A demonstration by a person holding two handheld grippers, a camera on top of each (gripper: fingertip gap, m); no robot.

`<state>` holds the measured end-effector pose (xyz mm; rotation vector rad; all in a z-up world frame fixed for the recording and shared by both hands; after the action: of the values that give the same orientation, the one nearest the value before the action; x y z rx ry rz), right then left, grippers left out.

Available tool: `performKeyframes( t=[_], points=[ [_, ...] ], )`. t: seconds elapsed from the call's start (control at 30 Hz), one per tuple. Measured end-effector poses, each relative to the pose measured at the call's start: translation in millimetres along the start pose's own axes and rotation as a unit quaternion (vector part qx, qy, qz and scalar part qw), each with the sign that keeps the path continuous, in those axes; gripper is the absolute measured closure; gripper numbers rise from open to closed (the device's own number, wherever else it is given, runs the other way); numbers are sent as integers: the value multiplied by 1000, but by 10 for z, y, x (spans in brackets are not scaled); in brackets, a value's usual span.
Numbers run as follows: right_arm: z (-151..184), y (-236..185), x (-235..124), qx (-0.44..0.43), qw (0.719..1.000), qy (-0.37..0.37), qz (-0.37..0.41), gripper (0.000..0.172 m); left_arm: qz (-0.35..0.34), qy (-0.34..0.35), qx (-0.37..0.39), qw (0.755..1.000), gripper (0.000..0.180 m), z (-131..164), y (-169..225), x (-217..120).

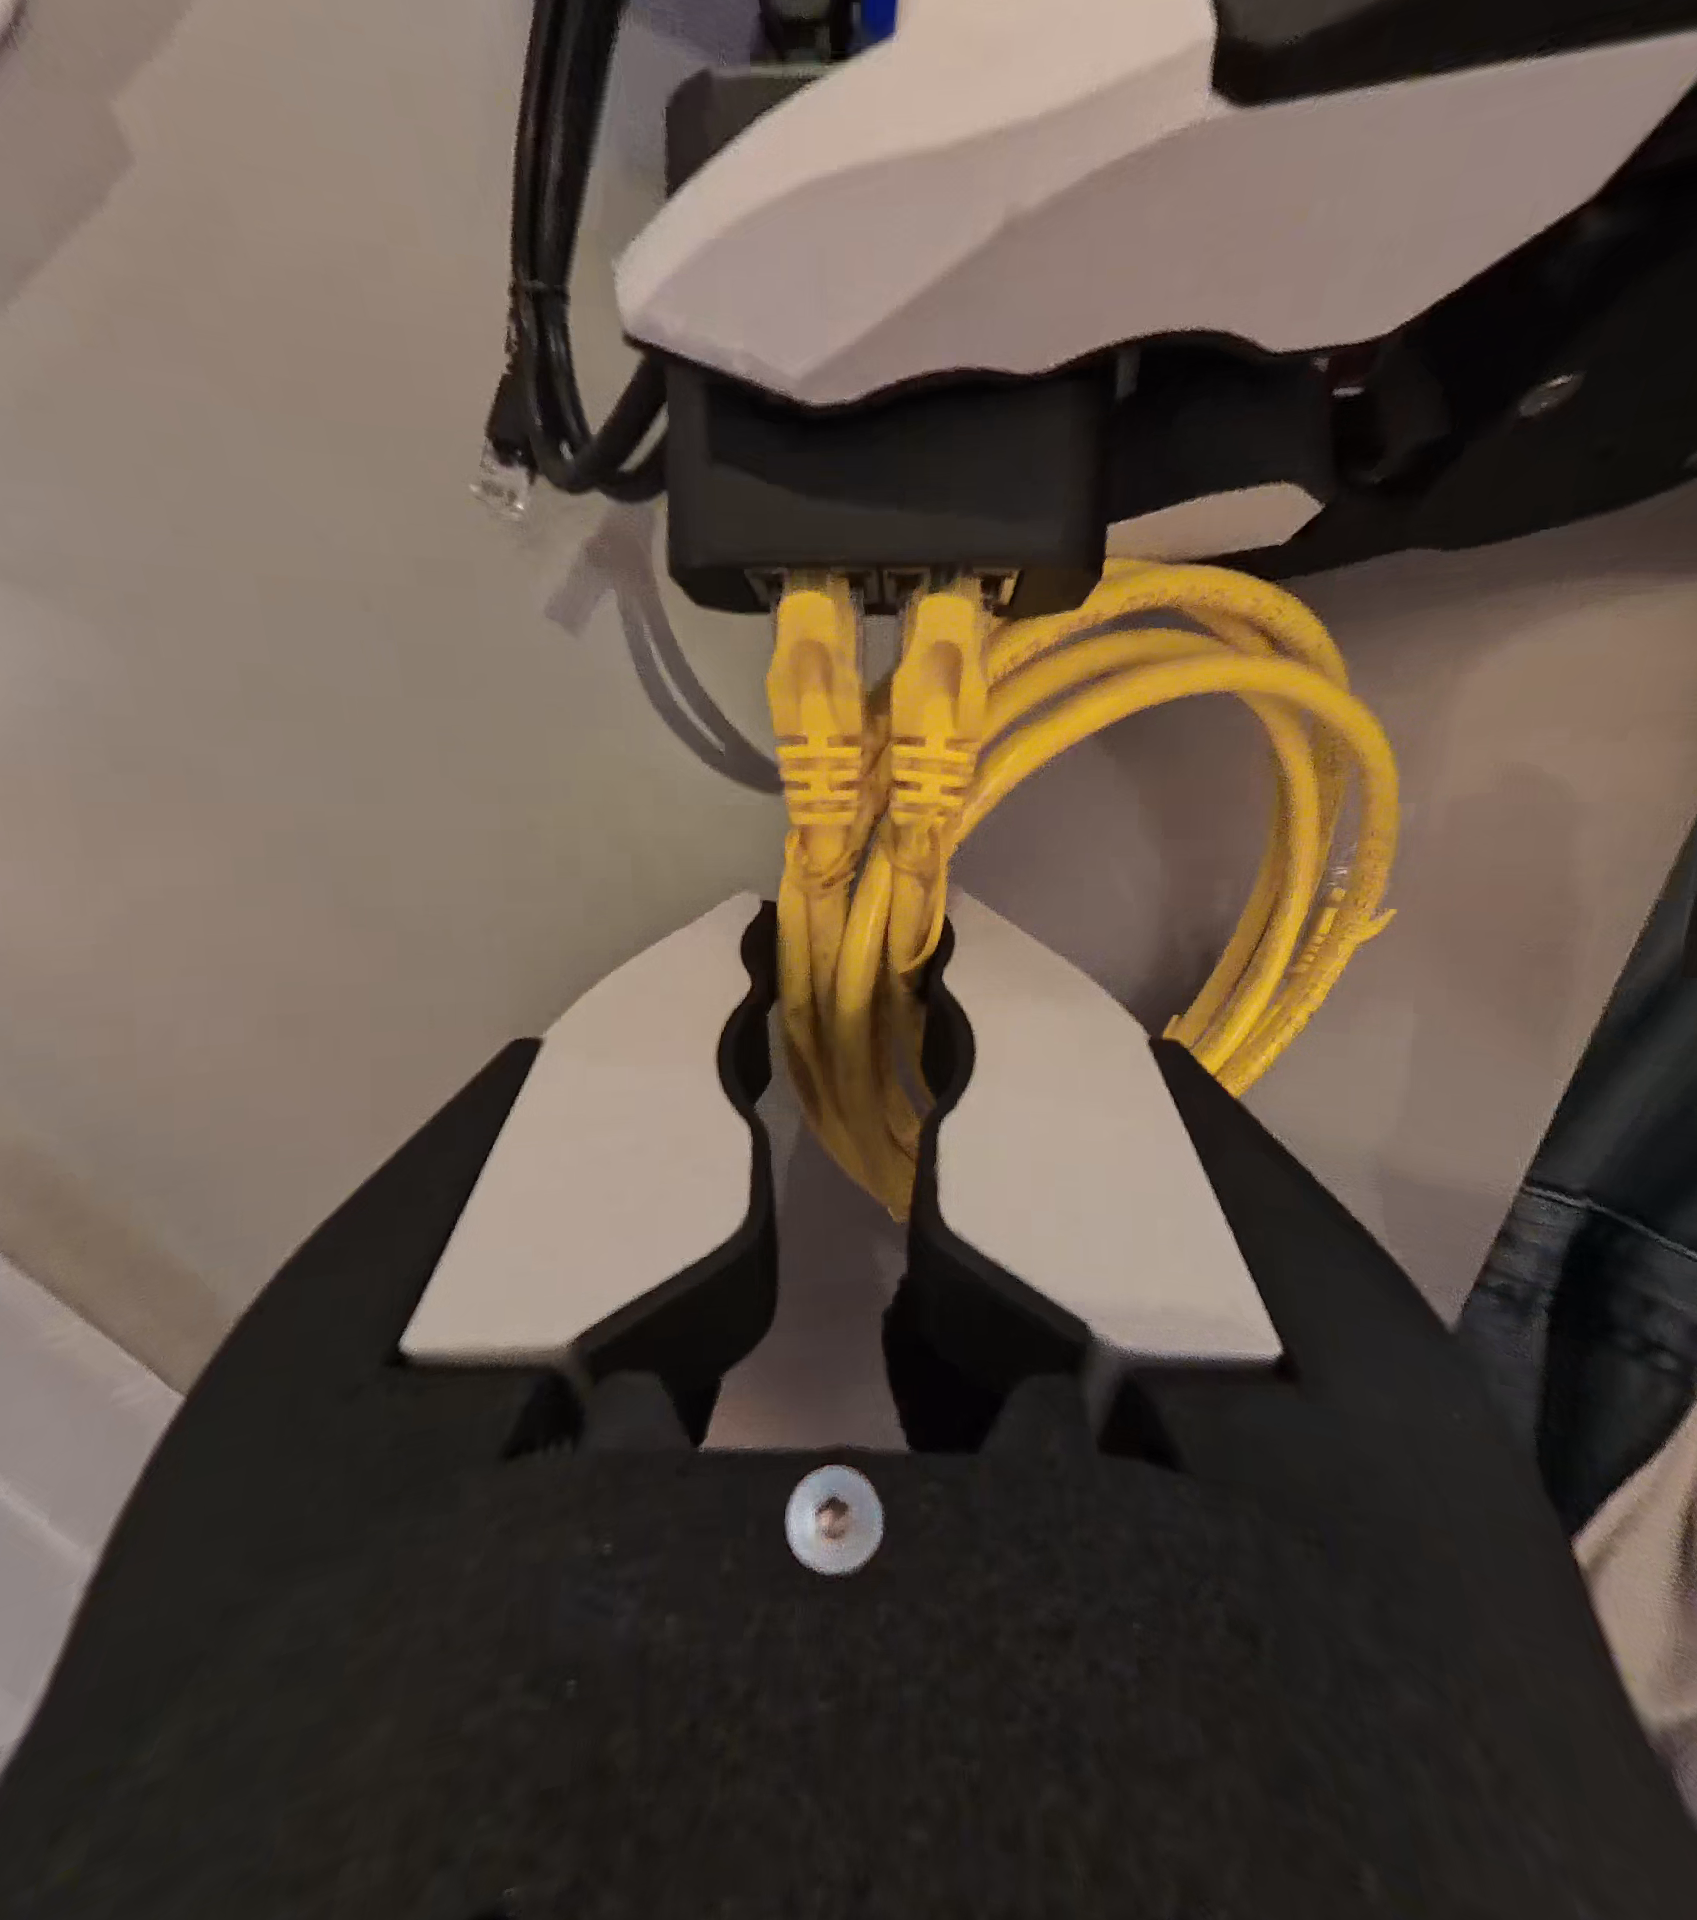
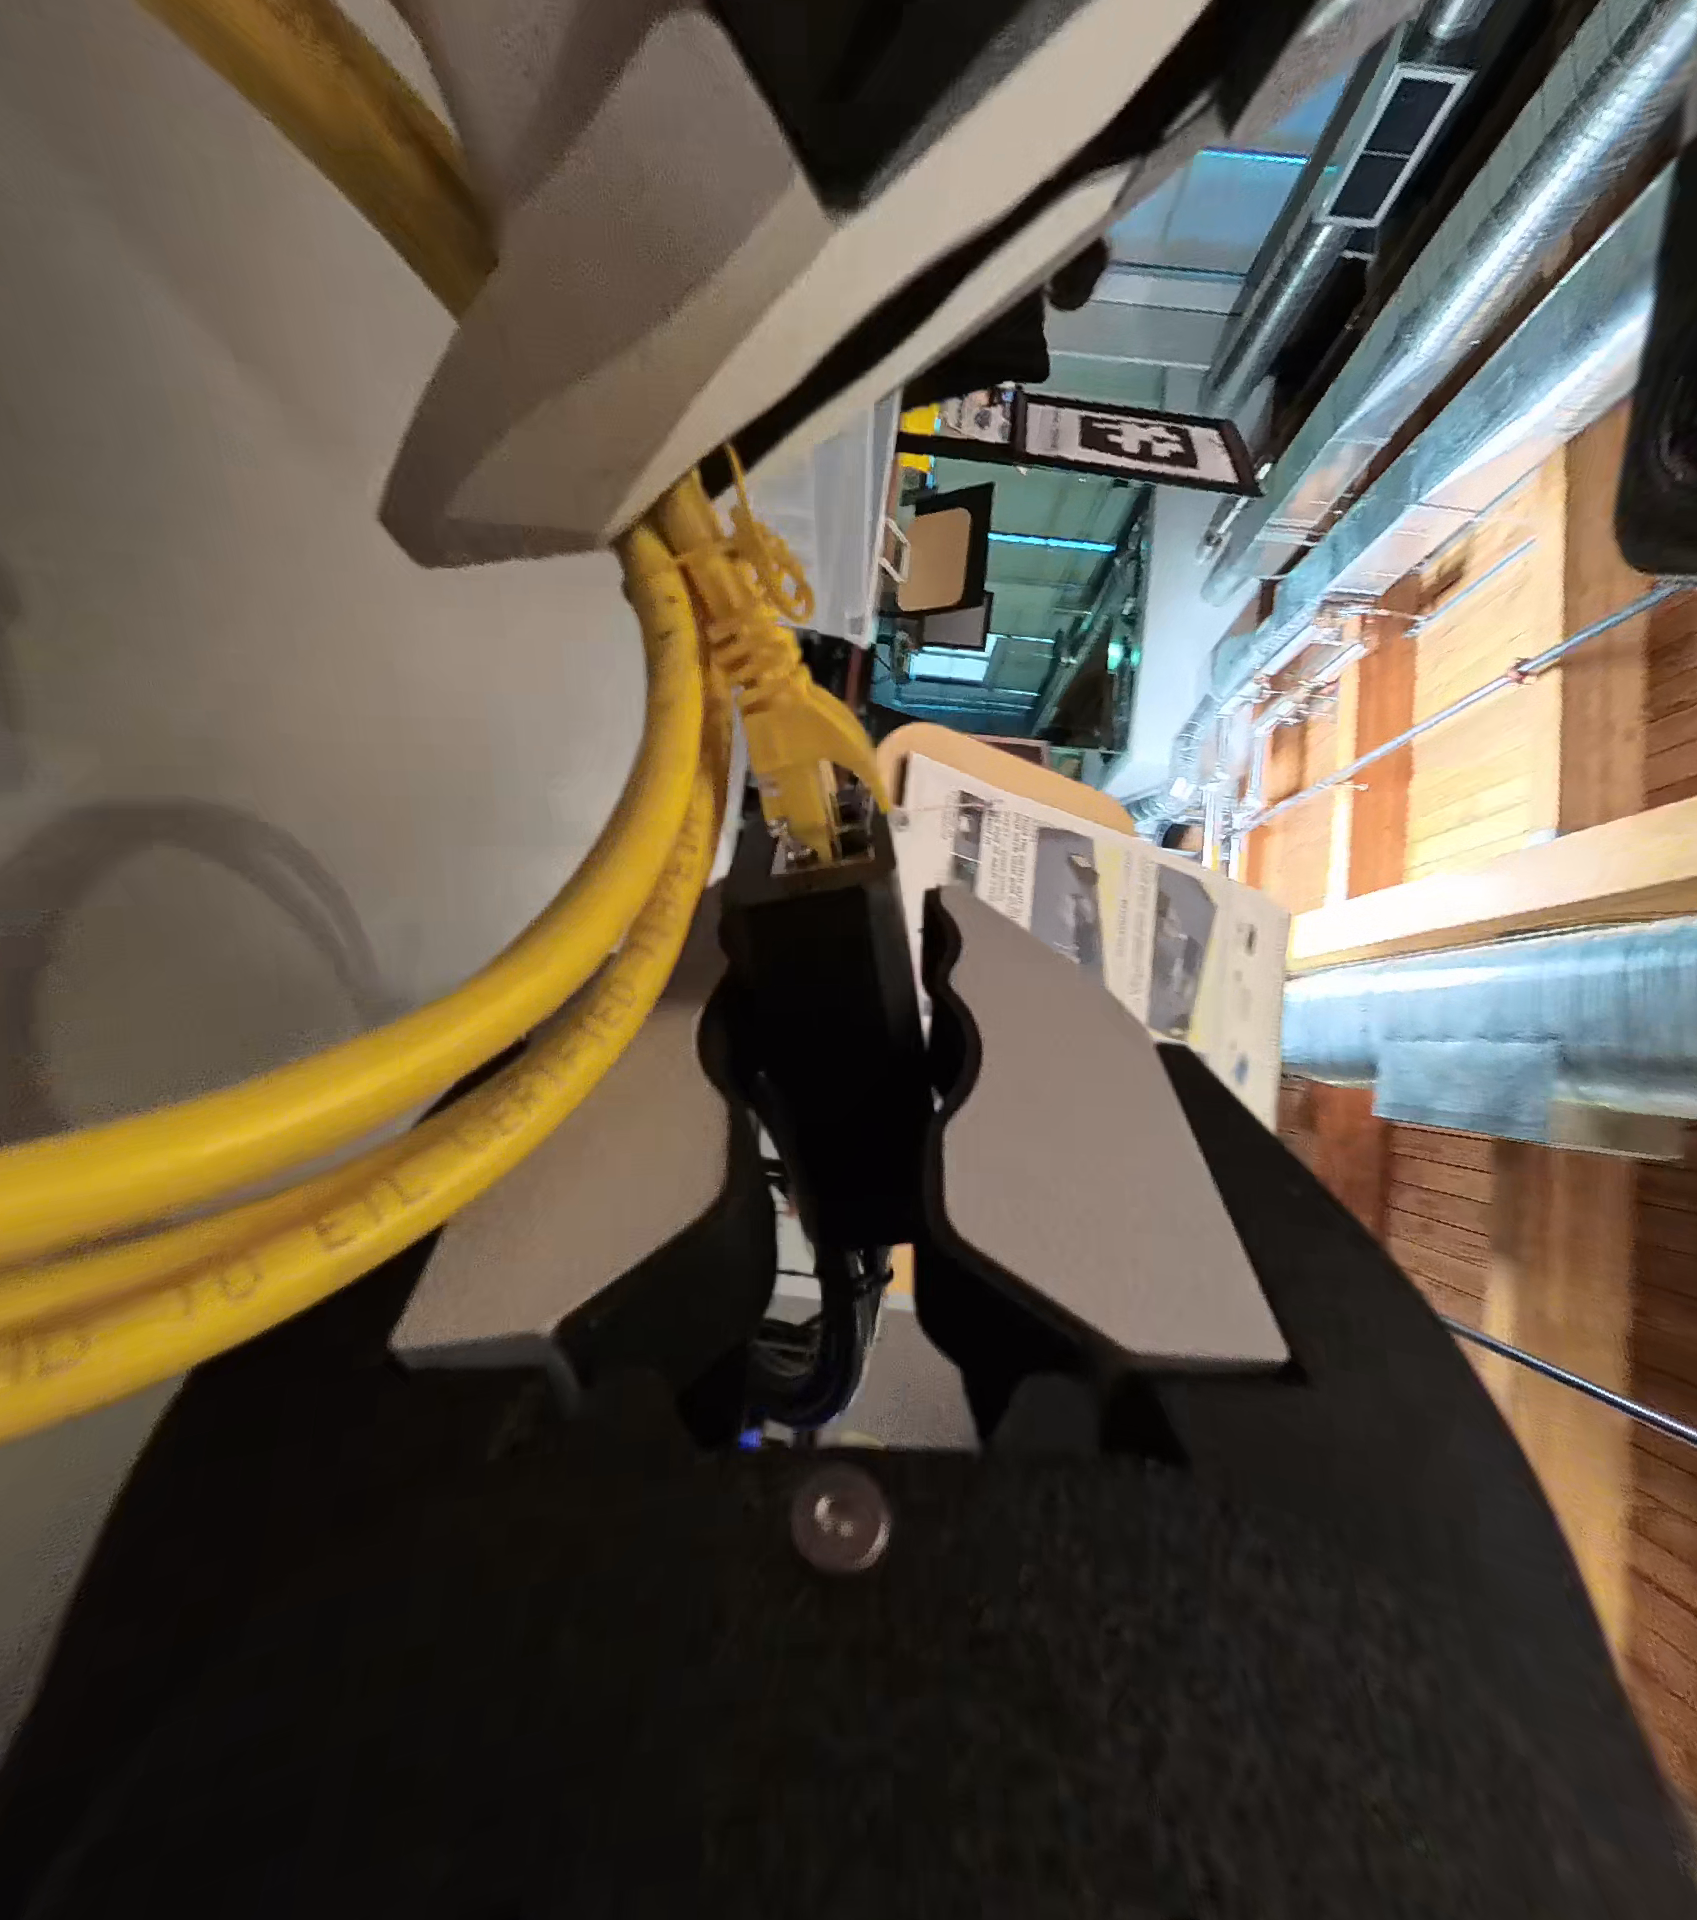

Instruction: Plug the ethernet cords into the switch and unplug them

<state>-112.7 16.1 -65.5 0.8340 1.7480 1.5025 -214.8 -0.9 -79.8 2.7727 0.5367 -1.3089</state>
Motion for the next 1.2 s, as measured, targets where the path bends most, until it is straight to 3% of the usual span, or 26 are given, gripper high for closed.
performKeyframes(
  t=[0.1,0.2,0.3,0.4,0.47,0.6,0.8,0.83,0.93,1.03,1.13,1.2],
  points=[
    [1,197,-57,-1,1000,0,2,142,-16,50,18,998,157,-95,-30,-111],
    [60,543,-193,38,999,-5,13,124,-27,89,11,996,158,-133,-89,-259],
    [250,874,-361,112,993,-39,24,111,-48,114,-14,992,158,-112,-212,-391],
    [325,1020,-531,255,967,-16,-10,115,-88,134,-20,987,158,-75,-311,-464],
    [259,962,-573,391,916,27,-84,118,-120,146,-29,982,158,-76,-355,-493],
    [36,686,-485,654,715,110,-223,109,-185,158,-15,970,158,-128,-335,-536],
    [19,627,-268,813,495,159,-262,117,-238,157,39,958,158,-298,-128,-527],
    [23,666,-260,823,476,166,-261,120,-249,156,46,955,158,-309,-94,-514],
    [54,672,-255,832,470,144,-257,135,-268,162,63,948,158,-343,-12,-477],
    [54,669,-283,844,456,135,-249,135,-262,192,59,944,158,-336,59,-444],
    [84,673,-299,858,424,139,-254,137,-272,211,78,936,157,-332,141,-396],
    [104,671,-318,855,428,134,-259,139,-273,208,81,936,155,-338,163,-348]
  ],
)
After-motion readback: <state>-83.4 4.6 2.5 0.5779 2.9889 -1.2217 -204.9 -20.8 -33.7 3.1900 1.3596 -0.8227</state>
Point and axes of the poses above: each gripper's, where its closed fingertips meet, x out along the fingers, z out of its underside, y = z × x across the jaws, the point moved 6 cm from there along -x, back along the fingers, and after that the axes turned 11 degrees about x, right-handed, at the moved point
